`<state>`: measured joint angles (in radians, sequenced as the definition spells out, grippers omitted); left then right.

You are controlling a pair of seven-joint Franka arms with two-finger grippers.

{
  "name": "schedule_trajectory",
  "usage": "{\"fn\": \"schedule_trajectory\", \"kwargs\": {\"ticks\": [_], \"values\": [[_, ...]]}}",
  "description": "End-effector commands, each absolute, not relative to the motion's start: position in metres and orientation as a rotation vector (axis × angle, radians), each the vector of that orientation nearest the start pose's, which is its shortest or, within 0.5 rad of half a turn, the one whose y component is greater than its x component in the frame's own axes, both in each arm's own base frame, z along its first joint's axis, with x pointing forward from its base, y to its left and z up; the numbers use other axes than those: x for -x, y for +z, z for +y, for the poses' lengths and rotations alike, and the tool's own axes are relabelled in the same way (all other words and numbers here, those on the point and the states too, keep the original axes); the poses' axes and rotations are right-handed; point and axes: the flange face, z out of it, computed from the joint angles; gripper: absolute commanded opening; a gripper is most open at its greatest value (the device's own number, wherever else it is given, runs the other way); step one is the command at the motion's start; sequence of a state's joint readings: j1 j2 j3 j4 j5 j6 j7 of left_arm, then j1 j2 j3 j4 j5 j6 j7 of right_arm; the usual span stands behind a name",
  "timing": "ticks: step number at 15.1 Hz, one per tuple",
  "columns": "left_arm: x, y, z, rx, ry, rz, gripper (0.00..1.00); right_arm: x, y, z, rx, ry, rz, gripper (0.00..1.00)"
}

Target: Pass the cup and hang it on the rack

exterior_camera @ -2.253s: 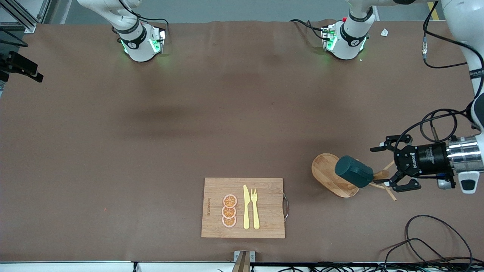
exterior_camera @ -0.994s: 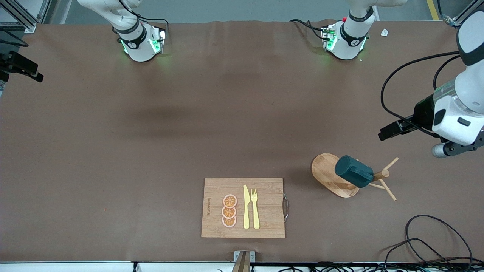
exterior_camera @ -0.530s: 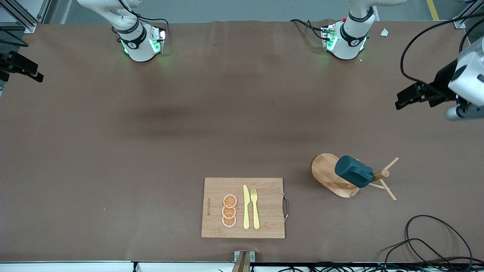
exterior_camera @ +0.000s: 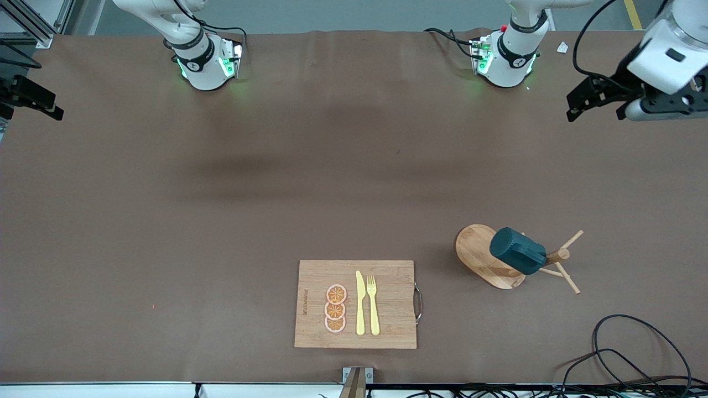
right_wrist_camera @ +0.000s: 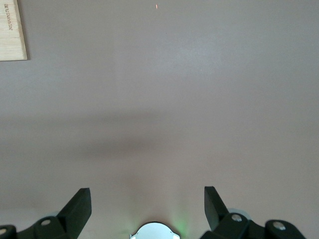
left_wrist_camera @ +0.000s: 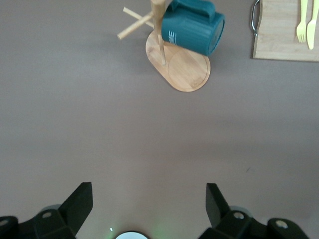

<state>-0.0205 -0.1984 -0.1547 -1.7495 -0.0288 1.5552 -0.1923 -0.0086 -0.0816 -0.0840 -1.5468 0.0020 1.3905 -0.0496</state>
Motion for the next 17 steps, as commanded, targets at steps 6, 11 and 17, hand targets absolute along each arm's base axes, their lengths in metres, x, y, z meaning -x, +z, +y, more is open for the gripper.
{"fn": "schedule_trajectory", "kwargs": {"ticks": [6,11,17], "values": [[-0.469,0.664,-0.079,3.095,-0.081,0.065,1.0,-0.499,0.669,-0.049,3.114,0.108,0.051,1.0],[-0.488,0.66,-0.067,3.128,-0.058,0.031,1.0,-0.499,0.669,-0.049,3.114,0.108,0.053,1.0],[-0.493,0.658,-0.072,3.168,-0.044,0.008,1.0,-0.499,0.669,-0.049,3.114,0.108,0.053,1.0]]}}
